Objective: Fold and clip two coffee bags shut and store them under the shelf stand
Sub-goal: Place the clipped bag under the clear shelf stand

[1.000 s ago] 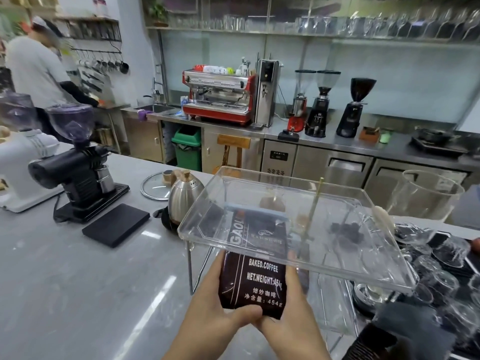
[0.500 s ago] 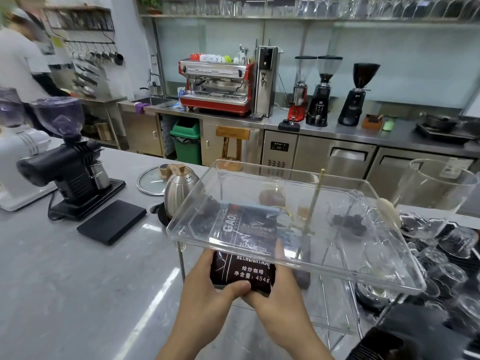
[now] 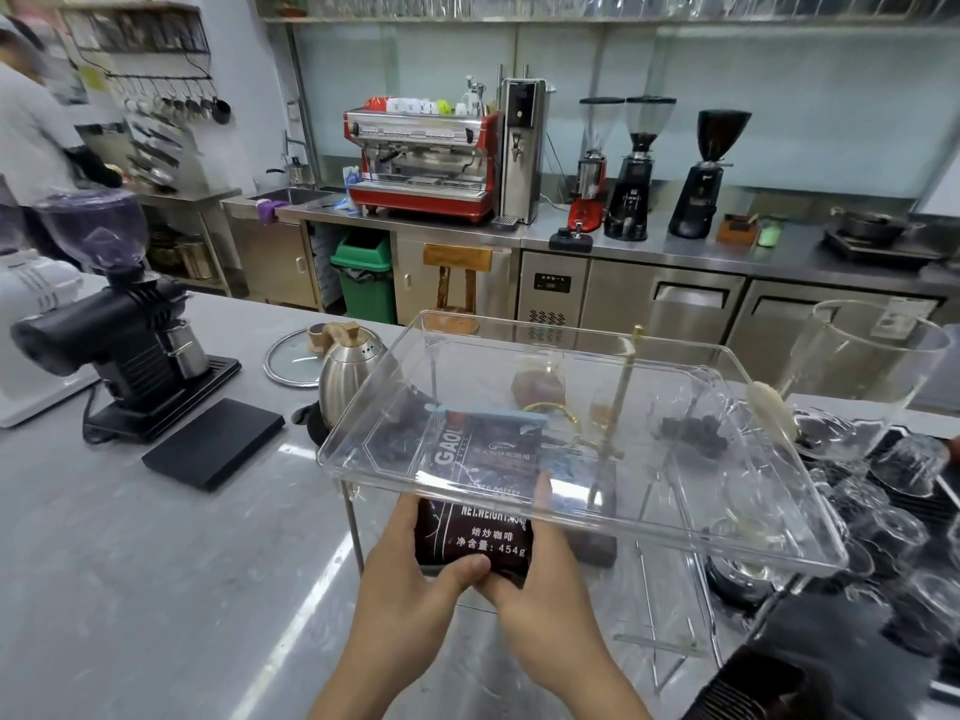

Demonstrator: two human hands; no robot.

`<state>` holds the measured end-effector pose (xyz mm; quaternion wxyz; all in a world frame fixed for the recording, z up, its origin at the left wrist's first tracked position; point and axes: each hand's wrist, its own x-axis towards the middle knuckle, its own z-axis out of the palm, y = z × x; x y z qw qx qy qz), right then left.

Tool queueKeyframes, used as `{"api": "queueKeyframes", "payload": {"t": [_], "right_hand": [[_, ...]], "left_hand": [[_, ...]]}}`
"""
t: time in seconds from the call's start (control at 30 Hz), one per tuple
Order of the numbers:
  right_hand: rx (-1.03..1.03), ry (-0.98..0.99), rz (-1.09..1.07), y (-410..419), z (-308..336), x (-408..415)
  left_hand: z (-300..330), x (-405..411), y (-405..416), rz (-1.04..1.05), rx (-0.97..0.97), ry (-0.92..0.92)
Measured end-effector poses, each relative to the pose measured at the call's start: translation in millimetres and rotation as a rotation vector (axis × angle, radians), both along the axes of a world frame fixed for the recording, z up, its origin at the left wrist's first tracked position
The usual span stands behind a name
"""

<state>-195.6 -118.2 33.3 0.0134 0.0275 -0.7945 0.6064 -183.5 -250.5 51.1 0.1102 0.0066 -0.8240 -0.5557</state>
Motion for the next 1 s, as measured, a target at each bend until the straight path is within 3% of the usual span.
{"api": "queueKeyframes", "payload": {"t": [0.27, 0.37, 0.73, 1.0], "right_hand": [[0.440, 0.270, 0.010, -3, 6, 13], [0.526, 0.284, 0.025, -1, 3, 13], [0.573, 0.223, 0.038, 9, 9, 40], [0.460, 0.243, 0.108, 22, 28, 91]], "left_hand": [[-20, 2, 4, 0.055, -0.237, 0.184], [-23, 4, 6, 0.095, -0.346, 0.240], [-21, 25, 11, 0.165, -0.488, 0.434], [-18, 69, 18, 0.115, -0.391, 0.300]]}}
